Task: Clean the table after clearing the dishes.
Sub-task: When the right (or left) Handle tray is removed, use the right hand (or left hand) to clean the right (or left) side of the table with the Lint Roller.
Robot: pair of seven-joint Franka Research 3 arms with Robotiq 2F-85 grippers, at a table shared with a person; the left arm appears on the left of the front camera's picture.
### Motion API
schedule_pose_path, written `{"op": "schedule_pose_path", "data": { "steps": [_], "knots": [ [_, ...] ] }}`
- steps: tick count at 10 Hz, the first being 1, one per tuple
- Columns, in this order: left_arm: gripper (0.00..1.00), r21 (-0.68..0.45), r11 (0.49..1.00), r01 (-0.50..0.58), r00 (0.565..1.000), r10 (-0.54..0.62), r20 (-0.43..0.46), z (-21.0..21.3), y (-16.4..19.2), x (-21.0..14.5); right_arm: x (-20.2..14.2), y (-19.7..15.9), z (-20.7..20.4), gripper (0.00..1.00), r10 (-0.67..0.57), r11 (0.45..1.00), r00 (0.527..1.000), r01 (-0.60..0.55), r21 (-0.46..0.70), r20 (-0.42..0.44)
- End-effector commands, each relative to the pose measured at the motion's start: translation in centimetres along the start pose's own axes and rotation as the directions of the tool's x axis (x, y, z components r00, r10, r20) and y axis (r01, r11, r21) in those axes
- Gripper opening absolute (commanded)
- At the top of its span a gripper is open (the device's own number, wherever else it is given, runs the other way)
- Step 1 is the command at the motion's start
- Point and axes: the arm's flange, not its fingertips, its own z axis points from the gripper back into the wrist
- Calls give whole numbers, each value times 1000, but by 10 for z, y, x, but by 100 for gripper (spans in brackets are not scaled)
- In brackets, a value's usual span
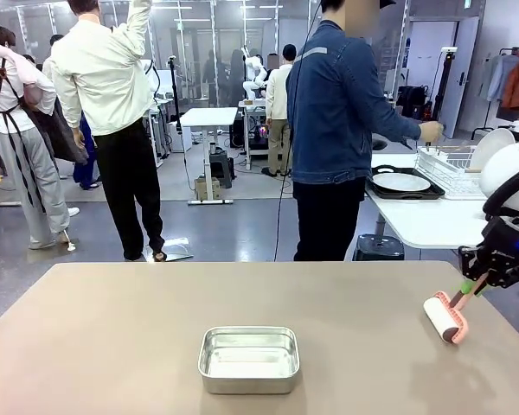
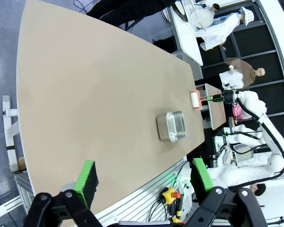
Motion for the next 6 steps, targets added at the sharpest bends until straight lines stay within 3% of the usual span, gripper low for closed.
{"op": "schedule_pose_path", "data": {
  "steps": [1, 4, 6],
  "knots": [
    [100, -12, 1000, 3, 1000, -3, 2, 4, -4, 0, -17, -12, -11, 21, 69, 997, 998, -70, 22, 4],
    [100, -12, 1000, 3, 1000, -3, 2, 4, -4, 0, -40, 33, 50, 21, 240, 969, 967, -244, 39, 87],
    [100, -12, 1000, 3, 1000, -3, 2, 4, -4, 0, -47, 44, 68, 21, 276, 960, 957, -279, 30, 84]
  ]
}}
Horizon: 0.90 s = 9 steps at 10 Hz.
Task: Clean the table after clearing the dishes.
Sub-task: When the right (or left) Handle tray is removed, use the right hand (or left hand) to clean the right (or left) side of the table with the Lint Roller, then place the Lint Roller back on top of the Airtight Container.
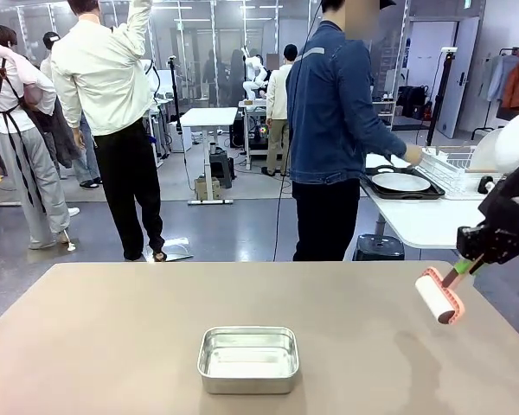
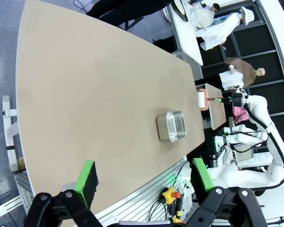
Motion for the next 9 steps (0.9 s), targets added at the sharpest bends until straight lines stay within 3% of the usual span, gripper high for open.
{"op": "schedule_pose_path", "data": {
  "steps": [1, 2, 9],
  "knots": [
    [100, -12, 1000, 2, 1000, -2, 2, 4, -4, 0, -6, 1, 15, 21, 34, 999, 999, -34, 22, -12],
    [100, -12, 1000, 2, 1000, -2, 2, 4, -4, 0, 0, 0, 0, 21, 0, 1000, 1000, 0, 0, 0],
    [100, -12, 1000, 2, 1000, -2, 2, 4, -4, 0, 0, 0, 0, 21, 0, 1000, 1000, 0, 0, 0]
  ]
}}
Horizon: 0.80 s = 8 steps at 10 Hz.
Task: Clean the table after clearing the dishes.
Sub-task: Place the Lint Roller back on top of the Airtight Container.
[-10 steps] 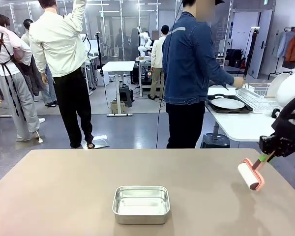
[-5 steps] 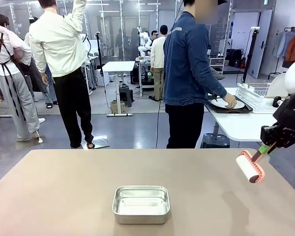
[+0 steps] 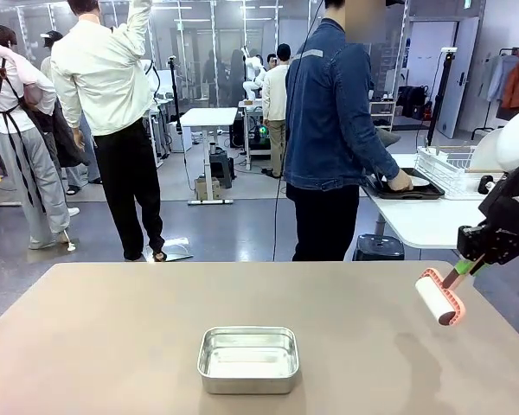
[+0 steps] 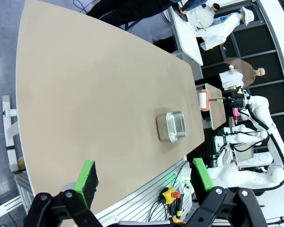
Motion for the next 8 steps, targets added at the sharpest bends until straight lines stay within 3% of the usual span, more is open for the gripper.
{"op": "schedule_pose_path", "data": {
  "steps": [1, 6, 7, 8],
  "knots": [
    [100, -12, 1000, 2, 1000, -2, 2, 4, -4, 0, 1, 2, 3, 21, 2, 1000, 1000, -2, -7, 16],
    [100, -12, 1000, 2, 1000, -2, 2, 4, -4, 0, 0, 0, 0, 21, 0, 1000, 1000, 0, 0, 0],
    [100, -12, 1000, 2, 1000, -2, 2, 4, -4, 0, 1, 33, 13, 21, 153, 988, 988, -153, -4, 23],
    [100, -12, 1000, 2, 1000, -2, 2, 4, -4, 0, 2, 78, 20, 21, 322, 947, 946, -321, -26, 37]
  ]
}}
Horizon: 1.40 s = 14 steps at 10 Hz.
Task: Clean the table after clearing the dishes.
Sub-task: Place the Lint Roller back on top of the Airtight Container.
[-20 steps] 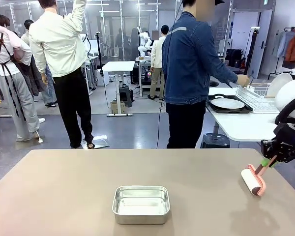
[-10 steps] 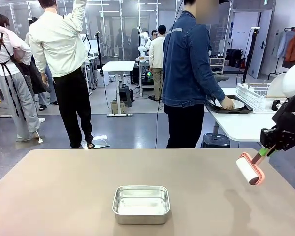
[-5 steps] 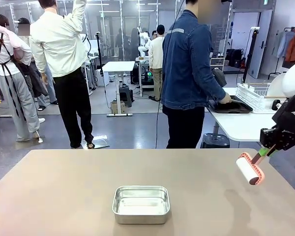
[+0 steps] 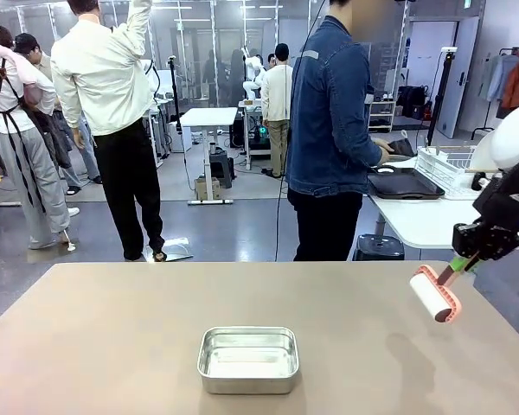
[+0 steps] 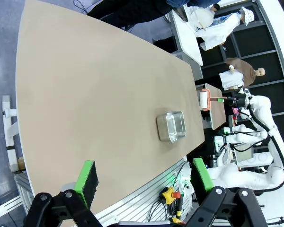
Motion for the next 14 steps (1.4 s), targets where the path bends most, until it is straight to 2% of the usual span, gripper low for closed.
{"op": "schedule_pose_path", "data": {
  "steps": [1, 3, 5, 8, 9, 11, 12, 14],
  "knots": [
    [100, -12, 1000, 2, 1000, -2, 3, 4, -4, 0, 12, 83, 16, 21, 335, 942, 942, -335, 1, 2],
    [100, -12, 1000, 2, 1000, -2, 3, 4, -4, 0, 17, 157, 15, 21, 595, 803, 800, -594, 34, -77],
    [100, -12, 1000, 2, 1000, -2, 3, 4, -4, 0, 18, 242, 7, 21, 787, 614, 604, -787, 56, -126],
    [100, -12, 1000, 2, 1000, -2, 3, 4, -4, 0, 7, 341, -5, 21, 918, 395, 379, -904, 162, -117],
    [100, -12, 1000, 2, 1000, -2, 3, 4, -4, 0, 6, 369, -18, 21, 936, 348, 327, -915, 203, -130],
    [100, -12, 1000, 2, 1000, -2, 3, 4, -4, 0, -1, 395, -47, 21, 947, 310, 276, -921, 235, -165],
    [100, -12, 1000, 2, 1000, -2, 3, 4, -4, 0, -2, 400, -62, 21, 948, 299, 265, -934, 198, -179],
    [100, -12, 1000, 2, 1000, -2, 3, 4, -4, 0, 9, 405, -78, 21, 955, 289, 272, -942, 170, -116]
  ]
}}
